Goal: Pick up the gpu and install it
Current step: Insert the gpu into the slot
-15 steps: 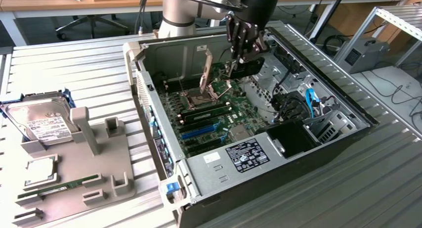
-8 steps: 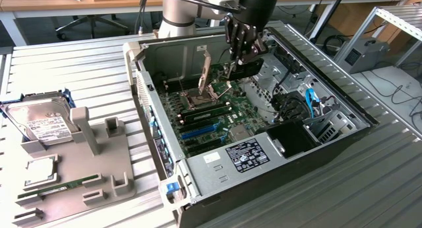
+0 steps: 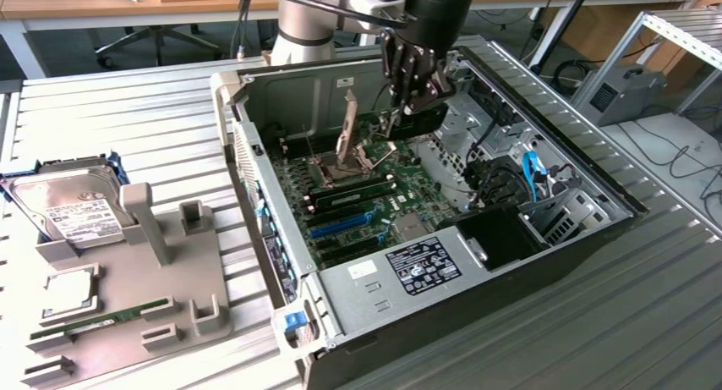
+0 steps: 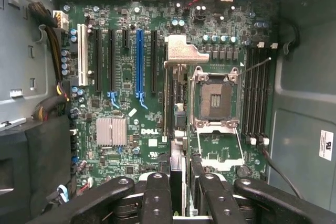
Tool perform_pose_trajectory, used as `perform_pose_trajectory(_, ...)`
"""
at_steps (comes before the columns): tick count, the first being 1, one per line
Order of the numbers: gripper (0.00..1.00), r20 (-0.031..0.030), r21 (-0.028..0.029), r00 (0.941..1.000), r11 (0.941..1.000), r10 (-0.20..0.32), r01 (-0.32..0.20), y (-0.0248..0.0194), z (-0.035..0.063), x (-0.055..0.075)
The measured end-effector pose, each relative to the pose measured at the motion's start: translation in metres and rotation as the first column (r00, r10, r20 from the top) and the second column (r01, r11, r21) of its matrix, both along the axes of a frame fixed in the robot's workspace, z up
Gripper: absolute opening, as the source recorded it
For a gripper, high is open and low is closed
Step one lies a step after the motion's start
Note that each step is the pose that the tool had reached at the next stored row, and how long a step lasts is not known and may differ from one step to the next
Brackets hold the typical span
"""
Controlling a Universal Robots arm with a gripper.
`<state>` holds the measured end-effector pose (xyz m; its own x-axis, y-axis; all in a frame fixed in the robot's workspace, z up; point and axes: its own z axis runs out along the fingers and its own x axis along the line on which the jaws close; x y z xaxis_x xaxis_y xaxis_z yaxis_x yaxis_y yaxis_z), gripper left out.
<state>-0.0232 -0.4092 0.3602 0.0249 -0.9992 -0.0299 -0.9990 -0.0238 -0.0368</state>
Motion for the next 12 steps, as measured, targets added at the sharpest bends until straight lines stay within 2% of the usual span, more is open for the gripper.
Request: perform_pose_trajectory(12, 0.26, 0.0000, -0.0001, 1.0000, 1.0000, 0.000, 0.000, -0.0047, -0.0031, -0.0054)
